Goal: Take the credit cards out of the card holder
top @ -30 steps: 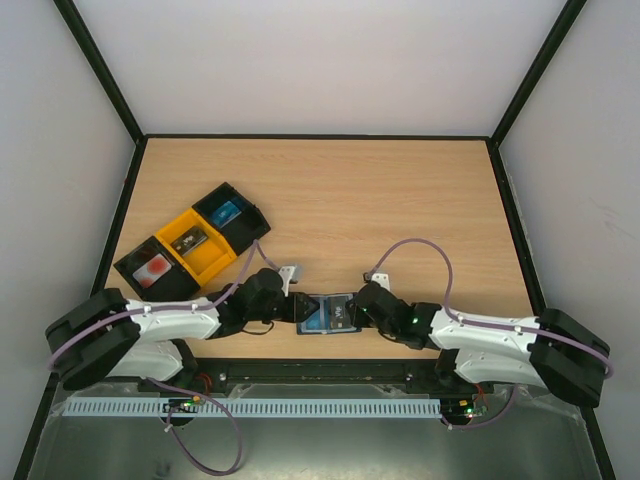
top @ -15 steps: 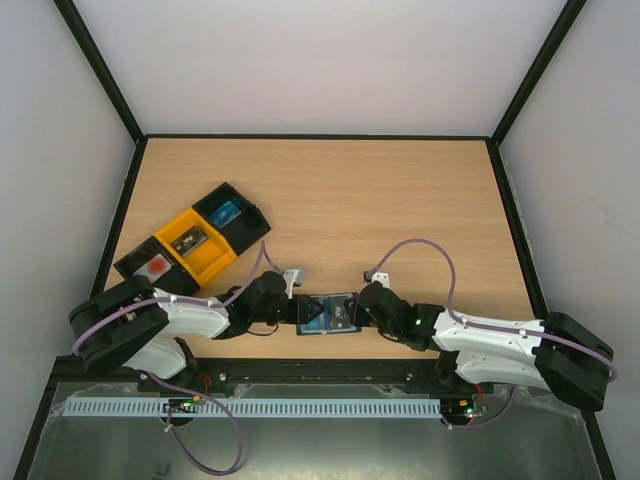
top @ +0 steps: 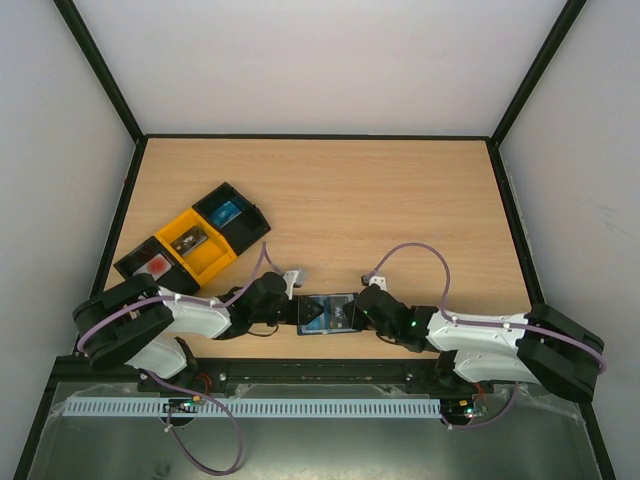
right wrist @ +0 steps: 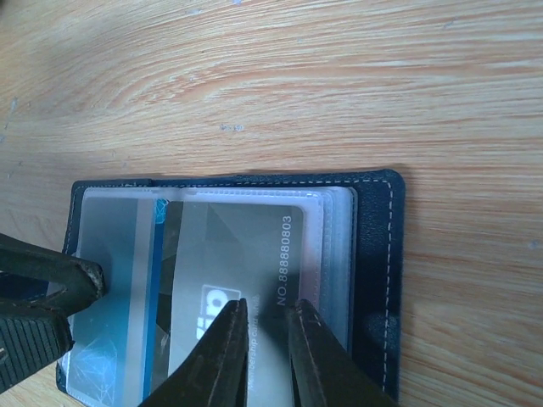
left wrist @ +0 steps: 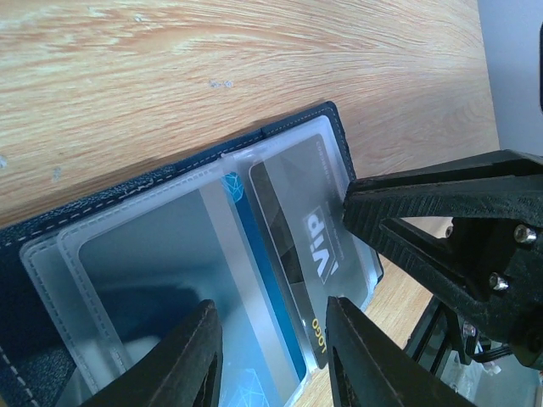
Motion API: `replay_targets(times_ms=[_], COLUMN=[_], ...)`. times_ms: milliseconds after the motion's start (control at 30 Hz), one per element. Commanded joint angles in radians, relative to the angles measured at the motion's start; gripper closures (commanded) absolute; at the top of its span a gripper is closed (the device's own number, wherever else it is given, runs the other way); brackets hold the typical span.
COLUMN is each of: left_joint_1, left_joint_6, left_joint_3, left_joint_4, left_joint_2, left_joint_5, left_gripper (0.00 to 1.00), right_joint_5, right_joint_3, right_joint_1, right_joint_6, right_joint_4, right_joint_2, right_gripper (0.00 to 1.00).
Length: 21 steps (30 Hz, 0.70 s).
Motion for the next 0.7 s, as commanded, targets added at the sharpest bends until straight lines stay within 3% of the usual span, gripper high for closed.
replay_targets(times_ms=[0, 500, 667], left_joint_1=[-0.004, -0.017, -0.025], left_joint_6=[0.004, -0.053, -0.077], left_joint_3=[-0.01, 0.038, 0.034], left_joint_4=[0.026, 0.092, 0.119], left_joint_2=[0.006, 0.09, 0.128], left_joint_5=[-0.003, 0.017, -0.001], left_gripper=[0.64, 0.68, 0.66], right_joint_5=[-0.001, -0.02, -0.027], right_joint_3=[-0.032, -0.094, -0.107], right_joint_1=[-0.005, -0.005, -0.005], right_joint_6=[0.019, 0.055, 0.061], right_joint_4=[0.03, 0.077, 0.086], right_joint_2=[0.024, 0.039, 0.037], right_gripper=[0.86, 0.89, 0.88])
